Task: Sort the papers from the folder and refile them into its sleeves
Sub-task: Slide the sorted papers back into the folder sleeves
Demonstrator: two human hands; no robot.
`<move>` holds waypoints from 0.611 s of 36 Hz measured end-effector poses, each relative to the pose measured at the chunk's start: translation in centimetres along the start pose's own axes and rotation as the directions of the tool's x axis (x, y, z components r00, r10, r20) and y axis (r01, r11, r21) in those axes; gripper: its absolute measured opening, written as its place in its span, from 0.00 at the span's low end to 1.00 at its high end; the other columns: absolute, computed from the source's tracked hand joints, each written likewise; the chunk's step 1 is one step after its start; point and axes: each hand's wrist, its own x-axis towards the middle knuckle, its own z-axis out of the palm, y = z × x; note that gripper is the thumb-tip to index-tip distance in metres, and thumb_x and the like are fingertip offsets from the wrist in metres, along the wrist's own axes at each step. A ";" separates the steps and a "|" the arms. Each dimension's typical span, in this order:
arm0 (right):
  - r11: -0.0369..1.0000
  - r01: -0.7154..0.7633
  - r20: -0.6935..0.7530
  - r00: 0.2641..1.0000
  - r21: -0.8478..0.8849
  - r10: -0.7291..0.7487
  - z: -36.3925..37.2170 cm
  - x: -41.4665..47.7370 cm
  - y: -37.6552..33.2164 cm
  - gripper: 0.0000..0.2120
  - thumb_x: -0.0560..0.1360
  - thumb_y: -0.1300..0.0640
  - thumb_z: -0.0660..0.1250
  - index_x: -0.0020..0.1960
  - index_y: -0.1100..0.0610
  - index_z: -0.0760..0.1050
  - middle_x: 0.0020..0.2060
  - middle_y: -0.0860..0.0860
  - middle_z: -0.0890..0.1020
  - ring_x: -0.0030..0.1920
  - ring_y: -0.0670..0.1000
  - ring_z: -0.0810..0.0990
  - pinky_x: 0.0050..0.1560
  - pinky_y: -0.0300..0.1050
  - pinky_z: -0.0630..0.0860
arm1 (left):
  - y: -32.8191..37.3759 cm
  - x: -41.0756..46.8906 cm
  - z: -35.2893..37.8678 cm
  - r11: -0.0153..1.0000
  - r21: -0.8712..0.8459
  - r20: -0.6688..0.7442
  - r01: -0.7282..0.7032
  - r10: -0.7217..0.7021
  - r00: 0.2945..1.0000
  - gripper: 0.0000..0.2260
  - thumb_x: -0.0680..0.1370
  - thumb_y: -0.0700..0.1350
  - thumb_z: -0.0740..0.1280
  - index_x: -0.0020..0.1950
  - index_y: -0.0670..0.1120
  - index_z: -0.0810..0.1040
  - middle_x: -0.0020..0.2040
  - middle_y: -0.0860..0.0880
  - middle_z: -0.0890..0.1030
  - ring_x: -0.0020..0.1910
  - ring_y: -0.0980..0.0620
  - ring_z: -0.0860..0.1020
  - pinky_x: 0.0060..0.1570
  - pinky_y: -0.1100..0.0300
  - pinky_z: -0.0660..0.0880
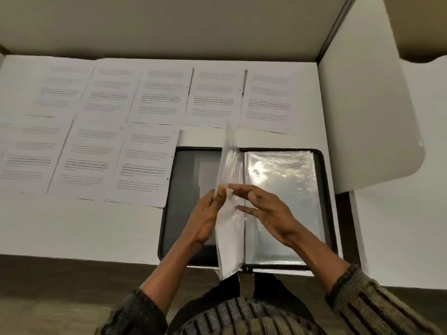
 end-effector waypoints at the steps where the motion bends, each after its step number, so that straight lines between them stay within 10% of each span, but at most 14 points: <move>1: 0.996 -0.010 0.007 1.000 -0.086 0.011 0.8 0.5 0.5 0.18 0.86 0.51 0.62 0.74 0.51 0.76 0.73 0.45 0.78 0.75 0.48 0.73 0.76 0.59 0.69 | 0.2 -0.1 -1.1 0.999 -0.021 0.008 0.047 -0.047 0.999 0.35 0.74 0.80 0.60 0.68 0.56 0.83 0.63 0.52 0.86 0.64 0.50 0.83 0.66 0.48 0.77; 7: 0.866 -0.007 0.042 0.999 -0.500 0.032 4.0 2.7 4.7 0.24 0.83 0.46 0.68 0.77 0.39 0.69 0.77 0.34 0.68 0.75 0.36 0.67 0.79 0.48 0.66 | -2.9 0.2 -7.5 0.931 0.192 -0.281 0.311 -0.252 0.926 0.13 0.80 0.55 0.75 0.55 0.46 0.87 0.48 0.49 0.89 0.44 0.49 0.87 0.45 0.54 0.83; 16: 0.087 0.117 0.120 0.992 -0.989 0.035 4.5 5.0 9.8 0.49 0.73 0.25 0.61 0.85 0.43 0.47 0.84 0.48 0.34 0.82 0.53 0.30 0.82 0.62 0.39 | -9.2 1.7 -11.4 0.700 0.598 -0.442 0.391 -0.118 0.889 0.16 0.78 0.60 0.74 0.37 0.50 0.79 0.37 0.52 0.82 0.39 0.50 0.80 0.39 0.56 0.74; 22: -0.069 0.090 0.091 0.996 -0.994 -0.006 4.8 4.8 10.8 0.53 0.71 0.24 0.62 0.86 0.45 0.43 0.83 0.52 0.31 0.81 0.60 0.28 0.81 0.68 0.41 | -8.6 2.3 -10.6 0.477 0.782 -0.429 0.400 -0.053 0.902 0.18 0.81 0.62 0.69 0.42 0.49 0.77 0.40 0.52 0.80 0.42 0.46 0.80 0.43 0.54 0.73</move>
